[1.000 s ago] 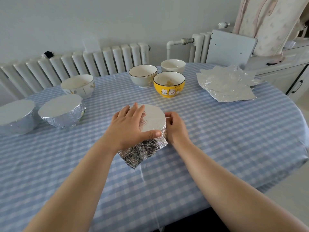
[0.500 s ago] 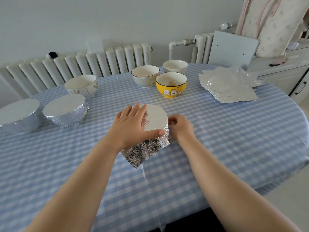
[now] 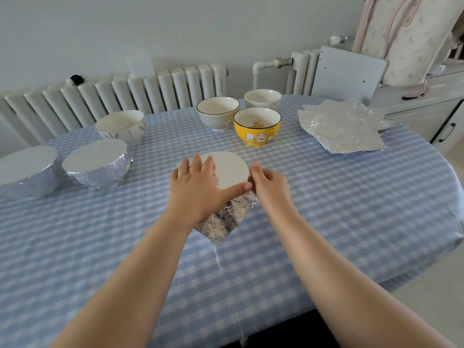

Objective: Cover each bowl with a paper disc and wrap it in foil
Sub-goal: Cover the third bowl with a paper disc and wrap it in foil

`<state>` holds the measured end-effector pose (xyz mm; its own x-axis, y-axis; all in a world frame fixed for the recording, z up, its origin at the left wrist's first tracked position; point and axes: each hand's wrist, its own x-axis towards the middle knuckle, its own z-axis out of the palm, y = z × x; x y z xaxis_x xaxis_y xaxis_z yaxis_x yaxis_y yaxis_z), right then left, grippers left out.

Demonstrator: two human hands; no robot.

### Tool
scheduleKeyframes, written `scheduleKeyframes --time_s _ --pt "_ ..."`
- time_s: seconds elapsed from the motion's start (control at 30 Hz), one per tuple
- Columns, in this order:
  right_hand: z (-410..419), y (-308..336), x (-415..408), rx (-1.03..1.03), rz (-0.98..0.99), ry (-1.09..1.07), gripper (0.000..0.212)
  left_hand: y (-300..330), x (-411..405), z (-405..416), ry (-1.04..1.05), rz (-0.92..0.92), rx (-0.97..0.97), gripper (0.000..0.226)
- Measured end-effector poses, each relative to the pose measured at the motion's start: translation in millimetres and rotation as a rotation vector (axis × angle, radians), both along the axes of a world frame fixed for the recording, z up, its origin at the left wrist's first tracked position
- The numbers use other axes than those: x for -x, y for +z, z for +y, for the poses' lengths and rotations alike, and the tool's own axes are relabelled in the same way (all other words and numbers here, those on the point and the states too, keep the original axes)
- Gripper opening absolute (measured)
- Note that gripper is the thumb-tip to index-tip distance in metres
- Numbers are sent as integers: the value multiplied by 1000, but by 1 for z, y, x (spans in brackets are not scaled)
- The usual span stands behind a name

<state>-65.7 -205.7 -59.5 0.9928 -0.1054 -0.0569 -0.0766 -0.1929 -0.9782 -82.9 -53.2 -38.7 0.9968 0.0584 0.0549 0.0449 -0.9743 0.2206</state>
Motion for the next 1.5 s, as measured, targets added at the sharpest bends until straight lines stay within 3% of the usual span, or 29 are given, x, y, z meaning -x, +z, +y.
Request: scheduleKeyframes --time_s 0.2,0.63,1.17,1.5 --pt "5 -3 -15 -118 24 30 60 1 -1 -15 141 11 3 139" --pt "20 -27 -18 -260 11 -102 29 1 -4 -18 142 24 -42 133" --pt "22 -29 -23 -306 49 -150 20 1 -4 -17 139 24 -52 134" --pt "19 -30 -26 -153 24 -116 18 0 -4 -18 140 20 -64 131"
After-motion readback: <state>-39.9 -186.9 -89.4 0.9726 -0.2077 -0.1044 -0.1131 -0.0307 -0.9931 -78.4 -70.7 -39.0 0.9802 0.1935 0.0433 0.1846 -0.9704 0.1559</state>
